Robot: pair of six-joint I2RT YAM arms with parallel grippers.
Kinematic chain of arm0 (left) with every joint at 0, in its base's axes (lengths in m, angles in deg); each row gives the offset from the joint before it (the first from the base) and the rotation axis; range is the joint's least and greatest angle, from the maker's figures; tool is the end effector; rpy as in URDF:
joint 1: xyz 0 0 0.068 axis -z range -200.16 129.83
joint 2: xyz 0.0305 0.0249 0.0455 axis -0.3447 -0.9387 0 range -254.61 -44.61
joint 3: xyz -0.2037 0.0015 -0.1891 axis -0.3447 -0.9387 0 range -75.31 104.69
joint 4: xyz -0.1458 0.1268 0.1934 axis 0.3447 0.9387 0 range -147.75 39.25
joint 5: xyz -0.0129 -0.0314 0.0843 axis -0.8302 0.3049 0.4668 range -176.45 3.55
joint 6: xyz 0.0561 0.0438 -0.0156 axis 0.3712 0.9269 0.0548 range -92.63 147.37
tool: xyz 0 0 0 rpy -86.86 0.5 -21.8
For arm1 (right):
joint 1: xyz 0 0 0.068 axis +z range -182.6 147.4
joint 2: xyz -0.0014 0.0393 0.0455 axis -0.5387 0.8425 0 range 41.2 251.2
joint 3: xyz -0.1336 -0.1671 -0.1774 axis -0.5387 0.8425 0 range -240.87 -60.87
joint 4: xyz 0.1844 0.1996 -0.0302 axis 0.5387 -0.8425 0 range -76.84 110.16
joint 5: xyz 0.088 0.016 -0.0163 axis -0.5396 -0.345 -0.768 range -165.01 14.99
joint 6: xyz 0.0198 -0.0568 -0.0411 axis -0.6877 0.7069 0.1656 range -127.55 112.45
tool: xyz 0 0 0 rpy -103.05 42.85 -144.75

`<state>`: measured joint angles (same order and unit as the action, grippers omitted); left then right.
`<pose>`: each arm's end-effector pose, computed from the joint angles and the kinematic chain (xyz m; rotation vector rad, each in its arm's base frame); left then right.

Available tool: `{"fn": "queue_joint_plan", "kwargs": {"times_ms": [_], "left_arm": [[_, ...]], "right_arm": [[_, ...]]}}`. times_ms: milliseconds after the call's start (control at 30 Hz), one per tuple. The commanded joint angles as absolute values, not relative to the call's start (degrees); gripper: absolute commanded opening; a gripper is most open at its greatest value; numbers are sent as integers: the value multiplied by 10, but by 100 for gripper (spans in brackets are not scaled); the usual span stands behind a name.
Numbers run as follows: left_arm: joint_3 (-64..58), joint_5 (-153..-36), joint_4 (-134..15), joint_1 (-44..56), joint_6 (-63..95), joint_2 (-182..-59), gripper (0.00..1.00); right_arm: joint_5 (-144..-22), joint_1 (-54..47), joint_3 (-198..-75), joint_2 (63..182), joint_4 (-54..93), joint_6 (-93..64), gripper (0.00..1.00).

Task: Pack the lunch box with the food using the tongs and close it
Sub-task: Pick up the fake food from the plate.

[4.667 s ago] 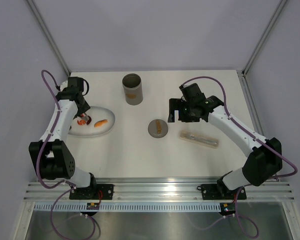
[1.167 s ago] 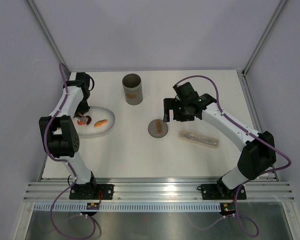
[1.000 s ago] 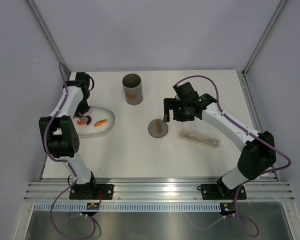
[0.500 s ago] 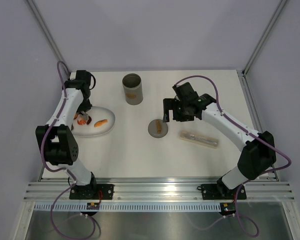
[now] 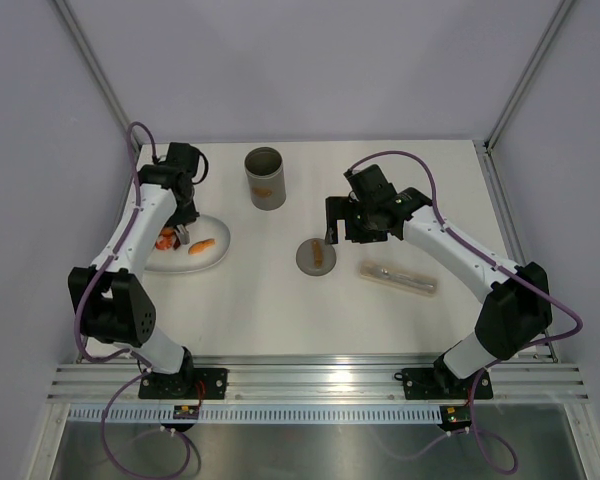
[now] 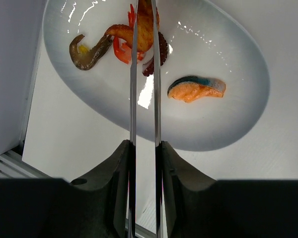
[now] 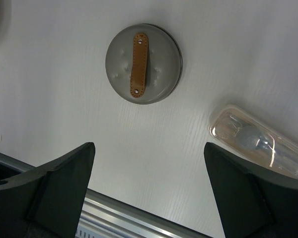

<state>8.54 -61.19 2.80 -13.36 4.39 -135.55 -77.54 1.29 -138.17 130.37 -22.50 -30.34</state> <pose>0.3373 -0.0143 0.2915 -0.4841 2.5803 0.4346 0.2963 0.2021 0.2790 -0.2676 2.5680 0.4420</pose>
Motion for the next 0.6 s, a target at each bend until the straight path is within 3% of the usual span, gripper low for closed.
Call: {"fn": "queue_joint_plan", "kwargs": {"times_ms": [0, 567], "left_arm": [[91, -610, 33, -121, 32, -1318, 0], [136, -686, 52, -71, 41, -1252, 0]], "right_arm": [[-772, 21, -1383, 1300, -204, -306, 99], [-766, 21, -1356, 1276, -187, -302, 99]]}}
